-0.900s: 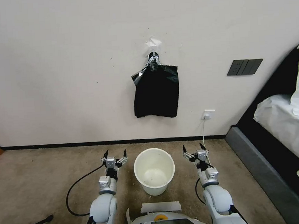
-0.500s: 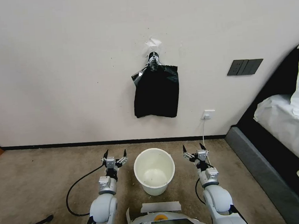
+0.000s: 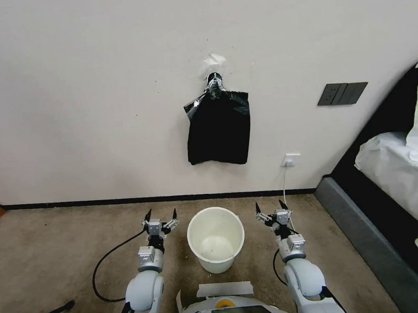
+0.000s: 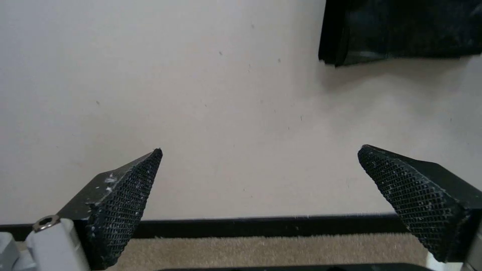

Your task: Place a trash bag onto the trash bin.

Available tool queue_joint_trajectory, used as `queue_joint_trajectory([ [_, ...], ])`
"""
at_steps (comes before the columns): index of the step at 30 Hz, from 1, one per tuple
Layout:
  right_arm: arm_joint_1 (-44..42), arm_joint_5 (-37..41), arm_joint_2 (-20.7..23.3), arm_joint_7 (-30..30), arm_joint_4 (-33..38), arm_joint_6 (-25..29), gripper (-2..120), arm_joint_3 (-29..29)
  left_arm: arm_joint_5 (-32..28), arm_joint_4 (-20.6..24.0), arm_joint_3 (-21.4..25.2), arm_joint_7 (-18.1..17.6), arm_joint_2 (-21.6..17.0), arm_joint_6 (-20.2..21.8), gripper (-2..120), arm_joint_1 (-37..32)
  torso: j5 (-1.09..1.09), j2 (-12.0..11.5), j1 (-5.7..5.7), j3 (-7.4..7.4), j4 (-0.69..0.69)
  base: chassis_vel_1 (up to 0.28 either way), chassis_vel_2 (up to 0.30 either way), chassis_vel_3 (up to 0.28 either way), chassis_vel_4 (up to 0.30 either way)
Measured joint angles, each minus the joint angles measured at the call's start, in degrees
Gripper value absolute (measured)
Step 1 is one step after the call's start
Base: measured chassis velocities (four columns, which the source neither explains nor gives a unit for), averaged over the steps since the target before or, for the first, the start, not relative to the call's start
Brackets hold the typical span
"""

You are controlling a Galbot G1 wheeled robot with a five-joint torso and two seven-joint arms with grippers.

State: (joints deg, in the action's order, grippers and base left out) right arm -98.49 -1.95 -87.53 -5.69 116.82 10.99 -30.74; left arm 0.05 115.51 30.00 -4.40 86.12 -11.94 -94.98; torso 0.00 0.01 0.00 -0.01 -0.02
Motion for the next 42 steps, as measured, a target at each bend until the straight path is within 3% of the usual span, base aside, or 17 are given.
queue_joint_trajectory([
  [1,0.0,0.0,0.0,0.0,0.0,0.0,100,0.0,0.0,0.0,0.0,0.0,0.0,0.0,100,0.0,0.00,0.0,0.00,0.00,0.00,0.000,0.000,0.000,0.000],
  [3,-0.3,0.6,0.0,-0.2,0.4,0.8,100,0.5,0.0,0.4,-0.5,-1.2,0.0,-3.9,100,-2.1,0.00,0.0,0.00,0.00,0.08,0.000,0.000,0.000,0.000],
  [4,-0.3,0.8,0.0,-0.3,0.4,0.8,100,0.6,-0.2,1.0,-0.8,-1.0,-0.3,-4.7,100,-2.8,0.00,0.0,0.00,0.00,0.05,0.000,0.000,0.000,0.000],
  [14,-0.3,2.0,1.0,0.0,0.9,0.8,100,0.6,-0.6,1.5,-0.7,-0.2,-0.9,-4.8,100,-3.3,0.00,0.0,0.00,0.00,0.02,0.000,0.000,0.000,0.000],
  [18,0.8,7.4,4.2,0.1,2.5,-1.1,100,2.6,-0.7,1.5,-0.4,0.0,-1.3,-4.4,100,-3.2,-0.01,0.0,0.00,0.00,0.00,0.000,0.000,0.000,0.000],
  [22,9.1,27.5,16.4,-0.2,5.4,-7.0,100,7.0,-1.4,1.6,0.7,0.3,-3.6,-4.4,100,-3.9,0.00,0.0,0.00,0.01,0.04,0.000,0.000,0.000,0.000],
  [23,9.1,27.5,16.4,-0.2,5.4,-7.0,100,7.0,-1.4,1.6,0.7,0.3,-3.6,-4.4,100,-3.9,0.00,0.0,0.00,0.01,0.04,0.000,0.000,0.000,0.000],
  [25,14.7,35.6,21.7,-0.5,6.2,-8.9,100,8.5,-1.4,2.2,0.8,0.4,-3.9,-4.4,100,-4.8,0.02,0.0,0.01,0.01,0.04,0.000,0.000,0.000,0.000],
  [26,14.7,35.6,21.7,-0.5,6.2,-8.9,100,8.5,-1.4,2.2,0.8,0.4,-3.9,-4.4,100,-4.8,0.02,0.0,0.01,0.01,0.04,0.000,0.000,0.000,0.000],
  [28,21.8,44.4,24.9,-1.2,6.8,-11.3,100,10.4,-1.0,3.1,0.8,0.4,-3.4,-4.4,100,-5.6,-0.01,0.0,0.01,0.01,0.01,0.000,0.000,0.000,0.000],
  [29,21.8,44.4,24.9,-1.2,6.8,-11.3,100,10.4,-1.0,3.1,0.8,0.4,-3.4,-4.4,100,-5.6,-0.01,0.0,0.01,0.01,0.01,0.000,0.000,0.000,0.000],
  [32,35.0,56.6,25.2,-2.9,6.3,-14.9,100,14.5,-0.1,4.4,1.0,0.4,-2.2,-4.4,100,-6.7,-0.01,0.0,0.01,0.02,0.05,0.000,0.000,0.000,0.000],
  [33,35.0,56.6,25.2,-2.9,6.3,-14.9,100,14.5,-0.1,4.4,1.0,0.4,-2.2,-4.4,100,-6.7,-0.01,0.0,0.01,0.02,0.05,0.000,0.000,0.000,0.000],
  [42,54.5,78.7,20.0,-5.7,0.2,-18.7,100,16.9,0.3,5.9,2.8,0.3,-1.0,-4.5,100,-8.0,-0.01,0.0,0.01,0.01,0.02,0.000,0.000,0.000,0.000],
])
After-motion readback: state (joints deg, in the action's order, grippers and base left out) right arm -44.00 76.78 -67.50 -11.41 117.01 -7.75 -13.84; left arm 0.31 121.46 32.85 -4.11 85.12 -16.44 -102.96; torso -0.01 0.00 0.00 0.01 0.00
